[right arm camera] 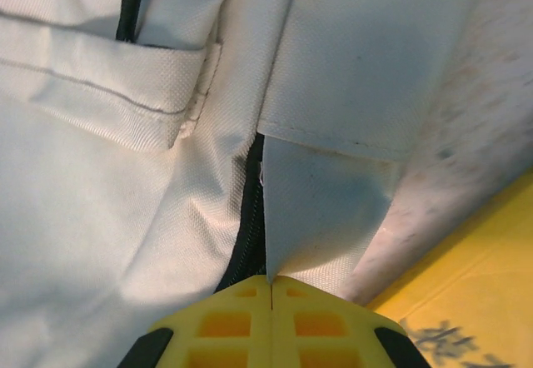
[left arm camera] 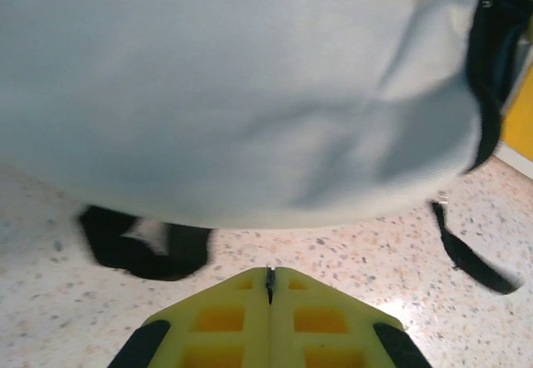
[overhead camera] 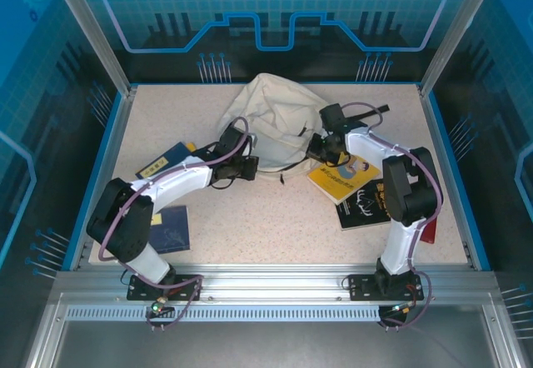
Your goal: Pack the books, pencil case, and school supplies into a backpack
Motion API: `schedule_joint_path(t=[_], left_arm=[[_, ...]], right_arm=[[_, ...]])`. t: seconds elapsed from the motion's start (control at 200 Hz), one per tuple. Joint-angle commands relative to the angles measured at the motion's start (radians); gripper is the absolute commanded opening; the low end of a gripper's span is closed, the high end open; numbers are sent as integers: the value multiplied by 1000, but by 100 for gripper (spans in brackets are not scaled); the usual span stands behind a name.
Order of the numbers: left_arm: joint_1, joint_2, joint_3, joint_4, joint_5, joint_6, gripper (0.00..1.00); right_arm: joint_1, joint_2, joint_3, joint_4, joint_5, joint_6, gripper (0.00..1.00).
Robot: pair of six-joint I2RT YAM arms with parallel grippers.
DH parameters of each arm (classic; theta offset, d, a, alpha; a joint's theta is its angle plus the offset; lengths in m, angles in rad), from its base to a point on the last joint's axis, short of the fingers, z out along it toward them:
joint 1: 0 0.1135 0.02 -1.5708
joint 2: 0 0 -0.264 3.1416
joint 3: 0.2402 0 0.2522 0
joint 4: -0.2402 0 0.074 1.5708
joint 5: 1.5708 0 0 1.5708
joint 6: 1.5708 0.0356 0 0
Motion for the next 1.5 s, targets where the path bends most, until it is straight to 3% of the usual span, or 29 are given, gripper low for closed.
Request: schedule_joint_path(t=[0.0, 0.07, 0.155, 0.285, 0.345, 0.415, 0.59, 0.75, 0.905, 1.171, 1.496], left_arm=[[10, -31, 31, -23, -38, 2, 0], [11, -26, 29, -7, 27, -12, 0], [11, -14, 35, 17, 206, -42, 0], [-25, 24, 28, 88, 379, -142, 40], [-58, 40, 8, 133, 391, -163, 49], [-84, 67, -4, 168, 369, -186, 52], [-104, 143, -29, 286, 335, -273, 54], [-113, 208, -16, 305, 230, -319, 54], [-114, 269, 19, 341, 236, -335, 52], [-114, 310, 23, 466, 248, -348, 39], [-115, 313, -10, 584, 219, -358, 36]], right_arm=[[-16, 0, -15, 2, 50, 9, 0], [-14, -4, -17, 23, 8, 8, 0], [-8, -6, -9, 33, -45, 0, 0], [-2, -7, -5, 36, -89, -2, 0], [-2, -9, -6, 36, -101, 1, 0], [-2, -9, -9, 37, -112, 1, 0], [-2, -18, 0, 32, -139, 0, 0], [-3, -24, 1, 30, -147, 4, 0], [-1, -24, 1, 31, -155, 10, 0], [0, -27, -9, 36, -163, 16, 0], [3, -30, -22, 45, -165, 25, 0]])
